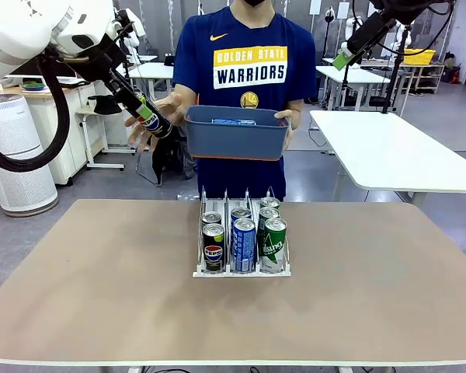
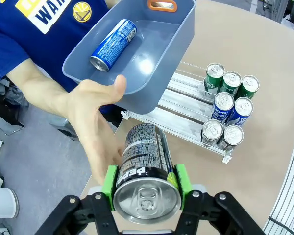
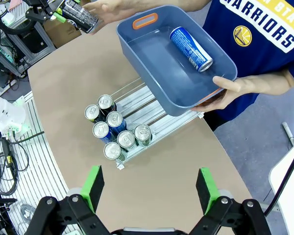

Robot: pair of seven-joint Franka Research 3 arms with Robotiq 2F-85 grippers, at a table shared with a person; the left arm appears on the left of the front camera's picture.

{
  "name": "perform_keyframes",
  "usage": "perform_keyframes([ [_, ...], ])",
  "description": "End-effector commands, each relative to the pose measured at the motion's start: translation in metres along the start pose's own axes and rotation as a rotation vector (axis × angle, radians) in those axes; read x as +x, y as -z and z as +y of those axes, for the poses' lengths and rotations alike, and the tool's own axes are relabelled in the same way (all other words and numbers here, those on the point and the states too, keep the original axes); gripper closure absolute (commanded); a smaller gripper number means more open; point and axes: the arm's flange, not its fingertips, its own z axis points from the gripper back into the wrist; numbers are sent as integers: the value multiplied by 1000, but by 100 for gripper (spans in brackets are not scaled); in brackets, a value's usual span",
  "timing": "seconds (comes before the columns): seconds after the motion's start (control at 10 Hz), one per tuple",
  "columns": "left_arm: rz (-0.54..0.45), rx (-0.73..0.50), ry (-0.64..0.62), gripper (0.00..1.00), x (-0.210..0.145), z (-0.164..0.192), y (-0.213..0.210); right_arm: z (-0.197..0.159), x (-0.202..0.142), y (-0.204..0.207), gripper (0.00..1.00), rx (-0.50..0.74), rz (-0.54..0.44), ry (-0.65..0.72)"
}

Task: Fill the beverage cans into the dispenser.
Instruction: Place the picked Pepsi coke in the line of the Automatic Can Dispenser with the same cans.

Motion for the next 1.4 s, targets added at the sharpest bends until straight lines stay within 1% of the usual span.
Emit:
perform_keyframes([
  [0.0,-3,2,3,100,-1,1,-2,0,-1,-1,0,5,-13,-10],
  [0.8,-3,2,3,100,-1,1,-2,0,-1,-1,0,5,-13,-10],
  [0.9,0,0,0,42,0,0,0,0,-1,-1,0,5,-13,-10],
  [1.0,20,-9,-52,42,2,-6,1,0,-1,-1,0,5,-13,-10],
  [1.1,63,-14,-117,42,8,-22,-1,0,-1,-1,0,5,-13,-10],
  [1.3,142,-74,-195,42,14,-64,6,0,-1,-1,0,5,-13,-10],
])
